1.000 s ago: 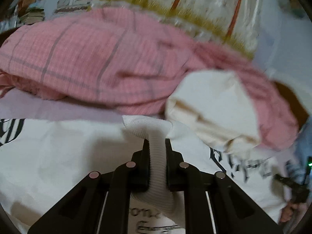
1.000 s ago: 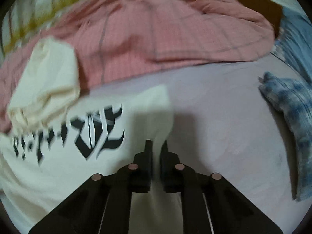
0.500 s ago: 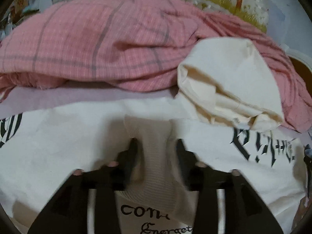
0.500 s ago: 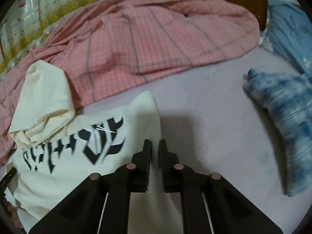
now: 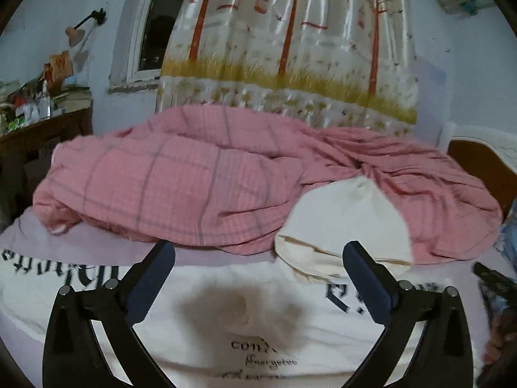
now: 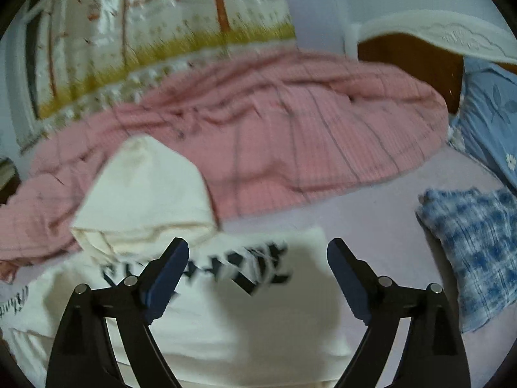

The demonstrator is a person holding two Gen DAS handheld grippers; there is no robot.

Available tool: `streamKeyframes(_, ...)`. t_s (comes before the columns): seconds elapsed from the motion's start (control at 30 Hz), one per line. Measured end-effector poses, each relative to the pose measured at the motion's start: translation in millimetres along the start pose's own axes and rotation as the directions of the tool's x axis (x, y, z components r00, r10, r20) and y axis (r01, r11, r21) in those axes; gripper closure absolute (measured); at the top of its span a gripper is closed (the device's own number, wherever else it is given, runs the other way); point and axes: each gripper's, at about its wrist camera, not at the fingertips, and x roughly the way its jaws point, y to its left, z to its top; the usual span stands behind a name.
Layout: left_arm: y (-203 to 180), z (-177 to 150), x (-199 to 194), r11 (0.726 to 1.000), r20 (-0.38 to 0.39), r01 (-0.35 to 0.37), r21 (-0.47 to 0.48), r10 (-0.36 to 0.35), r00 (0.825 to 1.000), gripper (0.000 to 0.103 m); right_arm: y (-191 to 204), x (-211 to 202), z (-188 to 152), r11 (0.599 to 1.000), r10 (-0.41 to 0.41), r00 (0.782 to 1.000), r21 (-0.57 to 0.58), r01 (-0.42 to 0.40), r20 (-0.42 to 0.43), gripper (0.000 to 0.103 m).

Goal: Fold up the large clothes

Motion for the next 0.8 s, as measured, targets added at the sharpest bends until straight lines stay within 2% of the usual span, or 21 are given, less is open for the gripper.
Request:
streamKeyframes(0.07,4.1,9.9,-10.8,0.999,-0.043,-0.036,0.03,0.037,0.998,0.0,10.4,-7.7,-0.5,1.0,0.006,1.0,0.001,-0.006,0.016,0.006)
streamKeyframes(0.17,26.3,15.1,-51.5,0.995,0.01,-0.035,0.097,0.035,0.999,0.0,30.1,-17.6,-1.4,0.998,0.039,0.999,-0.053,-0.037,0.019,0.0)
streamKeyframes(0.27,81.6,11.1,-74.6,1.0,0.014,-0.012,0.012,0.012,1.0,0.0,47.4,-30.5,-4.4,0.995,0.034,0.998,-0.091,-0.029,0.047,0.0)
streamKeyframes(0.3,97.2,7.6,-73.3,0.999,0.002,-0.045,0.006,0.045,0.999,0.0,54.2,-34.8,-5.7,0.994,0.034,0.998,-0.104,-0.028,0.056,0.0)
streamKeyframes(0.33,116.9,3.1,-66.5,0.992,-0.025,-0.129,0.004,0.129,0.991,0.0,60.1,-38.4,-7.5,0.993,0.026,0.997,-0.118,-0.018,0.067,0.0)
streamKeyframes(0.37,133.5,-2.3,-62.6,0.982,-0.053,-0.188,-0.008,0.188,0.981,0.001,70.1,-42.4,-11.0,0.99,-0.019,0.995,-0.139,0.033,0.098,0.0)
streamKeyframes(0.4,160.1,-9.3,-57.7,0.975,-0.086,-0.216,-0.049,0.211,0.974,0.001,76.4,-43.8,-13.9,0.984,-0.061,0.991,-0.157,0.08,0.122,0.0)
streamKeyframes(0.43,182.1,-16.0,-56.2,0.973,-0.105,-0.212,-0.091,0.203,0.974,0.001,86.6,-44.1,-18.1,0.972,-0.116,0.982,-0.185,0.143,0.152,0.0)
streamKeyframes(0.47,198.8,-22.0,-55.4,0.968,-0.115,-0.217,-0.122,0.203,0.972,0.001,91.7,-43.4,-19.9,0.967,-0.134,0.979,-0.196,0.164,0.156,0.0)
streamKeyframes(0.57,251.2,-40.6,-55.2,0.949,-0.159,-0.26,-0.18,0.232,0.96,0.001,109.0,-37.5,-29.0,0.964,-0.104,0.989,-0.236,0.126,0.101,0.0)
streamKeyframes(0.6,270.0,-45.3,-53.4,0.94,-0.182,-0.27,-0.208,0.234,0.955,0.001,113.6,-36.2,-32.0,0.962,-0.098,0.991,-0.248,0.119,0.094,0.0)
streamKeyframes(0.67,309.1,-50.3,-48.8,0.904,-0.247,-0.298,-0.308,0.227,0.942,0.001,118.5,-34.0,-36.3,0.954,-0.109,0.989,-0.269,0.132,0.1,0.0)
streamKeyframes(0.73,351.2,-59.4,-54.5,0.847,-0.249,-0.301,-0.439,0.207,0.946,0.002,123.4,-31.6,-39.8,0.95,-0.111,0.989,-0.283,0.136,0.102,0.0)
streamKeyframes(0.77,363.3,-68.6,-60.0,0.825,-0.253,-0.312,-0.47,0.213,0.944,0.002,124.1,-29.4,-41.0,0.951,-0.104,0.99,-0.282,0.127,0.093,0.0)
streamKeyframes(0.8,382.1,-76.2,-62.8,0.795,-0.269,-0.344,-0.5,0.235,0.934,0.002,123.6,-26.9,-41.5,0.955,-0.09,0.993,-0.276,0.107,0.075,0.0)
